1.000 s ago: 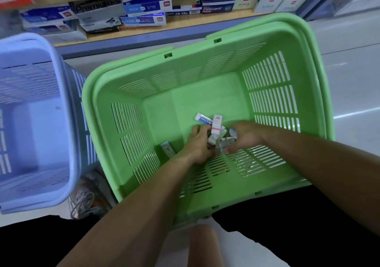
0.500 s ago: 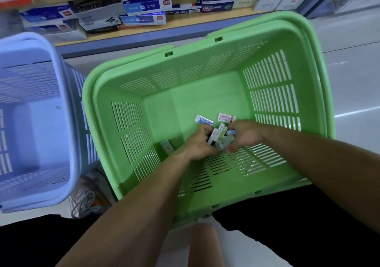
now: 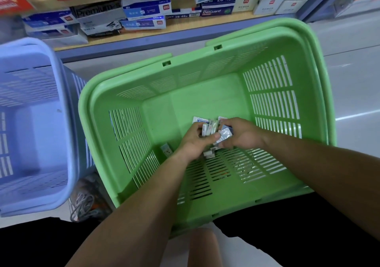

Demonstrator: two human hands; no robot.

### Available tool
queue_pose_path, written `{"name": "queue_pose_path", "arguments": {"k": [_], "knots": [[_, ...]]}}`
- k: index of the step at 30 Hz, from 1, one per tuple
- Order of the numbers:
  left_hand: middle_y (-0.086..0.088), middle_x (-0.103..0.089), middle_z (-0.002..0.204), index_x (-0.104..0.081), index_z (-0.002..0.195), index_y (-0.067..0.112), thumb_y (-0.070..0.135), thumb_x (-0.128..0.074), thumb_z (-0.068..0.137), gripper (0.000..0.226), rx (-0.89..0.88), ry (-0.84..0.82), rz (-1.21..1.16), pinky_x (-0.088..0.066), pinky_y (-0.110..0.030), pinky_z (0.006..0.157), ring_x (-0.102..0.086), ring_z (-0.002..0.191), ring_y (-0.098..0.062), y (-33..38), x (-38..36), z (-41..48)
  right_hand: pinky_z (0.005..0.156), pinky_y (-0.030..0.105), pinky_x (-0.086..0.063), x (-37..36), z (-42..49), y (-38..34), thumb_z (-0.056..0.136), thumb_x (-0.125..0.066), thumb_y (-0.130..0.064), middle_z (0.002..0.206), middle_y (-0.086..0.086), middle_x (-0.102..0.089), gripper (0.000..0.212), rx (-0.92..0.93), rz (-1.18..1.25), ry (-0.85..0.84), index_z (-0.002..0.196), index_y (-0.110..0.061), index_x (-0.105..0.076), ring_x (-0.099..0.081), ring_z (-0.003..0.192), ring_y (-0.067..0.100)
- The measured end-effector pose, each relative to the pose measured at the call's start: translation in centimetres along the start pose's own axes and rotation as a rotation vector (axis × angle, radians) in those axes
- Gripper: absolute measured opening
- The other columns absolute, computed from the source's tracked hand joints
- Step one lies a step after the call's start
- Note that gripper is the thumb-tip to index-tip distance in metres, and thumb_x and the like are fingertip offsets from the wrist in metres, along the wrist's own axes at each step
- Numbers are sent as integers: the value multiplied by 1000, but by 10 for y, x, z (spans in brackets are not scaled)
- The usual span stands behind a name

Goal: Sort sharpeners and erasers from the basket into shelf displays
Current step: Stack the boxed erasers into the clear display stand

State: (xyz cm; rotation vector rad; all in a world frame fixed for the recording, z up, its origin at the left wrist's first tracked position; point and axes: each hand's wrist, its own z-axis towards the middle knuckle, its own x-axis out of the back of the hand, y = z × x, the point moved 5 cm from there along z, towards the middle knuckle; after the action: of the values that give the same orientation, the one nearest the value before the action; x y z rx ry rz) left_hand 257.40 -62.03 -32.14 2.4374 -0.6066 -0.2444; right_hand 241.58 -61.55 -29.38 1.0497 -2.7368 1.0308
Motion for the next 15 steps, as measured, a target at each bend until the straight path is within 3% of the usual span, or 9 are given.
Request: {"name": "queue_pose_path", "arguments": {"k": [2, 4, 6, 9, 15], "knots": [[6, -63, 122, -51, 125, 26, 36, -78, 84, 50, -9, 32, -43, -43, -50, 111, -61, 116, -21, 8, 4, -4, 83, 37, -59, 6, 2, -2, 75, -88, -16, 97, 2, -73, 40, -12, 54, 76, 108, -15, -67, -71, 90, 23], [4, -57, 127, -45, 139, 24, 42, -71, 89, 59, 1, 91, -91, -41, -50, 111, -58, 118, -25, 14, 9, -8, 67, 27, -57, 10, 4, -8, 75, -88, -17, 90, 1, -72, 36, -13, 87, 140, 104, -15, -66, -69, 78, 19], [6, -58, 124, -43, 141, 25, 45, -64, 94, 56, 19, 172, -175, -44, -43, 102, -59, 104, -19, 19, 16, -11, 55, 26, -54, 14, 7, -12, 76, -88, -18, 84, 0, -71, 34, -28, 143, 180, 101, -15, -65, -66, 68, 15], [7, -64, 103, -54, 110, 23, 43, -66, 93, 30, 35, 297, -232, -51, -37, 87, -65, 97, -16, 22, 34, -9, 63, 32, -56, 25, 10, -13, 81, -83, -16, 87, 6, -69, 30, -56, 170, 260, 104, -12, -64, -64, 72, 18], [4, -67, 111, -53, 110, 34, 33, -70, 92, 24, 41, 202, -147, -56, -43, 93, -67, 101, -18, 22, 30, -1, 79, 34, -59, 36, 18, -24, 83, -80, -9, 93, 4, -67, 35, -56, 266, 375, 111, -11, -59, -67, 84, 18]]}}
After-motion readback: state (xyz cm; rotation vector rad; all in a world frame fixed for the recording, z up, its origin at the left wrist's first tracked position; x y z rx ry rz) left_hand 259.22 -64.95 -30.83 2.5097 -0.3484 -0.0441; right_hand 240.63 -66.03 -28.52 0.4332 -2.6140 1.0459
